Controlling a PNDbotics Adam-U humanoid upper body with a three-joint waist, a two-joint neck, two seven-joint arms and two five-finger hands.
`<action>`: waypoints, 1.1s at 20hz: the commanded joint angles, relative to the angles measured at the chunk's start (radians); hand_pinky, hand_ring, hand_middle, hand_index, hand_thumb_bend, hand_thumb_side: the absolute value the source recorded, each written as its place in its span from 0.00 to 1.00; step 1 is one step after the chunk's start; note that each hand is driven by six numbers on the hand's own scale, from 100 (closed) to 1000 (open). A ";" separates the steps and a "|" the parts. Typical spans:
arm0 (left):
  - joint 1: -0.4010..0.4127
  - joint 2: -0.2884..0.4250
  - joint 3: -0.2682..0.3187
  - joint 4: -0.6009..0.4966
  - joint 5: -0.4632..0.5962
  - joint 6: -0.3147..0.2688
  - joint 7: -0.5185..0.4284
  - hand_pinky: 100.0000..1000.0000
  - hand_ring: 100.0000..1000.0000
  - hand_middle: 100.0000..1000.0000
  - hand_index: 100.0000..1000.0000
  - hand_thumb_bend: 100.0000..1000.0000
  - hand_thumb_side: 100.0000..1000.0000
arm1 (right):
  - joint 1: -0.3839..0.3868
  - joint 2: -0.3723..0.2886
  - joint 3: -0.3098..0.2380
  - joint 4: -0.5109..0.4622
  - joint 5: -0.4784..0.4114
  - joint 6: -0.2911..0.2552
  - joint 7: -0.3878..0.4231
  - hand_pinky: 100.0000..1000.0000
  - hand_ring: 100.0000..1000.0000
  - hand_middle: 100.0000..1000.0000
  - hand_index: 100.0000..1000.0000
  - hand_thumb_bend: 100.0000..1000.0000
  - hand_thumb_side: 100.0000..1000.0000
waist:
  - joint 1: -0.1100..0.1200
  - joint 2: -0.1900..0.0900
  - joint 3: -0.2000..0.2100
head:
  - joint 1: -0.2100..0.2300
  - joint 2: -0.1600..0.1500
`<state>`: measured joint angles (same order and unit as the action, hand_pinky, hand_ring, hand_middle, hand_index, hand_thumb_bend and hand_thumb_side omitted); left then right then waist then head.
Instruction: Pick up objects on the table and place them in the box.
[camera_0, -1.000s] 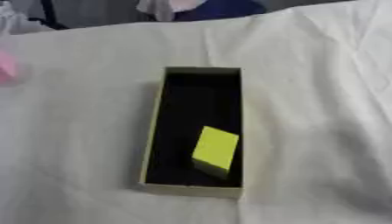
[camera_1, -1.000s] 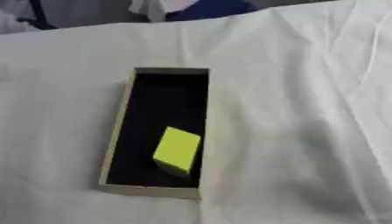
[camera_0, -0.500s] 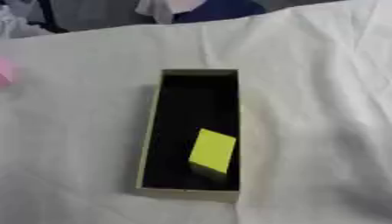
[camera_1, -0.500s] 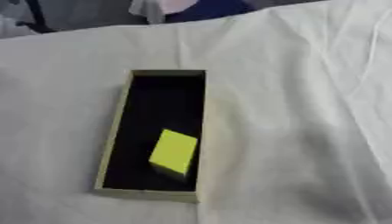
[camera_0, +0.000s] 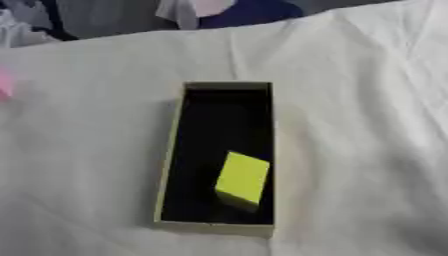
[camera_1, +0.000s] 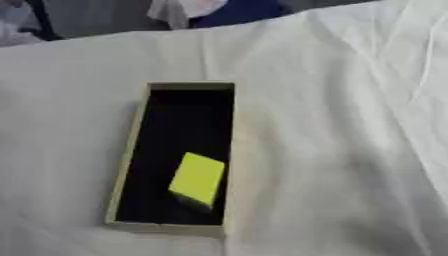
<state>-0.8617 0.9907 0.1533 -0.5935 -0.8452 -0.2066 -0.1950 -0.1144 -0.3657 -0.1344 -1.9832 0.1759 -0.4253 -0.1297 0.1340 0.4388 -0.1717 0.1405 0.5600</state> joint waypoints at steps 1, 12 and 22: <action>-0.003 0.064 0.018 0.005 0.014 0.019 0.027 0.90 0.97 0.89 0.94 0.53 0.00 | -0.006 -0.020 0.001 -0.017 0.009 -0.001 0.004 0.80 0.78 0.51 0.80 0.00 0.82 | -0.001 -0.015 -0.001 | 0.007 -0.016; 0.002 0.064 0.012 0.025 0.061 0.012 0.103 0.88 0.96 0.90 0.92 0.42 0.00 | -0.013 -0.016 0.004 -0.017 0.018 -0.004 0.008 0.80 0.78 0.51 0.80 0.00 0.83 | -0.002 0.006 -0.007 | 0.010 -0.036; -0.003 0.067 0.016 0.029 0.080 -0.008 0.138 0.87 0.97 0.90 0.92 0.44 0.00 | -0.018 -0.016 0.005 -0.017 0.020 -0.005 0.011 0.80 0.78 0.51 0.80 0.00 0.83 | 0.006 0.018 -0.018 | 0.021 -0.028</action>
<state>-0.8534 0.9956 0.1584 -0.5558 -0.7751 -0.2139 -0.0679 -0.1265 -0.3657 -0.1286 -1.9832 0.1913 -0.4284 -0.1219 0.1420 0.4765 -0.1918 0.1572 0.5349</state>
